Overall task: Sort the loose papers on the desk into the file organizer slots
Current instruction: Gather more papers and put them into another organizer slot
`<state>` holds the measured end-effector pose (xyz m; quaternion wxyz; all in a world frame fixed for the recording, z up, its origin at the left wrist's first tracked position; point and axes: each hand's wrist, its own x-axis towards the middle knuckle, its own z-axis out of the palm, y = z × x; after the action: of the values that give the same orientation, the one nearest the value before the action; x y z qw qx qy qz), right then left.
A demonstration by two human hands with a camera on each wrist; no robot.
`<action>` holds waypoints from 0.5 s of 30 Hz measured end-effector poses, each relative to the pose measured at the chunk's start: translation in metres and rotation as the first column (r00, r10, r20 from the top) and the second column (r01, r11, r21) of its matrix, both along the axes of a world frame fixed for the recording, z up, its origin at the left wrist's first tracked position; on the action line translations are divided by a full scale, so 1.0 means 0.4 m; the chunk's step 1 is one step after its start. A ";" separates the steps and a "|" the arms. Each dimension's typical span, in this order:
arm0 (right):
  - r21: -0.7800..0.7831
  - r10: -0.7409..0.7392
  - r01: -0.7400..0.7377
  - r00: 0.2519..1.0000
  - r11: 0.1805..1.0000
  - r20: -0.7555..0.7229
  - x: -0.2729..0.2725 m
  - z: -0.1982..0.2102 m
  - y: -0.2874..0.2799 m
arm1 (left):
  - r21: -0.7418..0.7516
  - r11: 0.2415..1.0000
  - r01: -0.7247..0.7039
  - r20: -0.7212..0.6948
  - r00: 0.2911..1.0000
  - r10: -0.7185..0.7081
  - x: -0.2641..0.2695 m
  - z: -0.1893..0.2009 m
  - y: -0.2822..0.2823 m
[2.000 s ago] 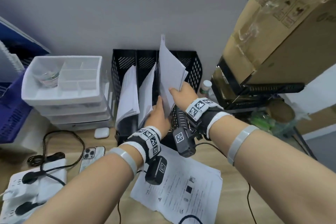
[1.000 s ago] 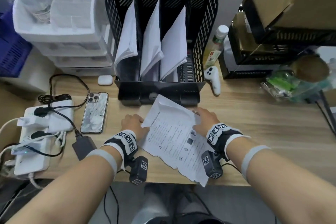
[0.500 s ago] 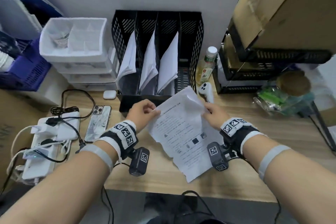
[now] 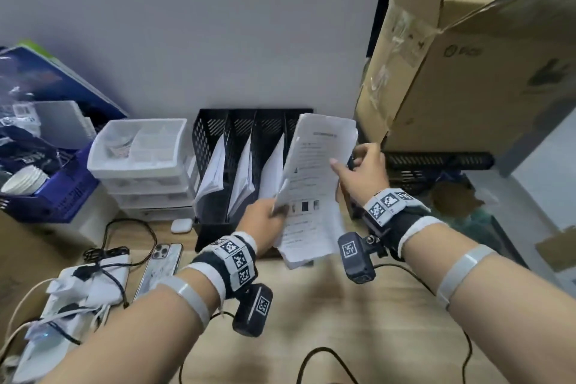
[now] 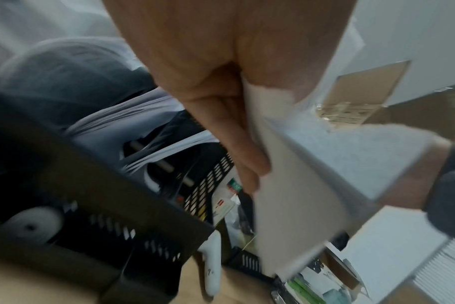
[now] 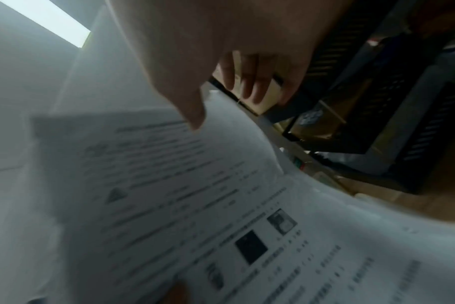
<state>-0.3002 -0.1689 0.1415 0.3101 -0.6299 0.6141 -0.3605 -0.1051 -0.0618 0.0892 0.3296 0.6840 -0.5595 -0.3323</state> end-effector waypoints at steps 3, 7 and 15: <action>0.267 0.297 -0.340 0.936 0.902 0.187 0.030 0.045 0.046 | -0.111 0.992 0.059 0.248 0.968 -0.030 -0.035 0.048 0.001; 0.351 0.371 -0.417 0.908 0.839 0.193 0.057 0.099 0.068 | -0.143 0.972 0.187 0.427 0.897 -0.110 -0.097 0.066 0.001; 0.225 0.284 -0.305 0.951 0.925 0.120 0.003 0.108 0.038 | -0.028 0.955 0.295 0.111 0.950 -0.290 -0.134 -0.013 0.017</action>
<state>-0.2991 -0.1535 0.1849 0.4606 -0.6568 0.5379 -0.2592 -0.1588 -0.0550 0.0840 0.2615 0.6027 -0.6786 -0.3283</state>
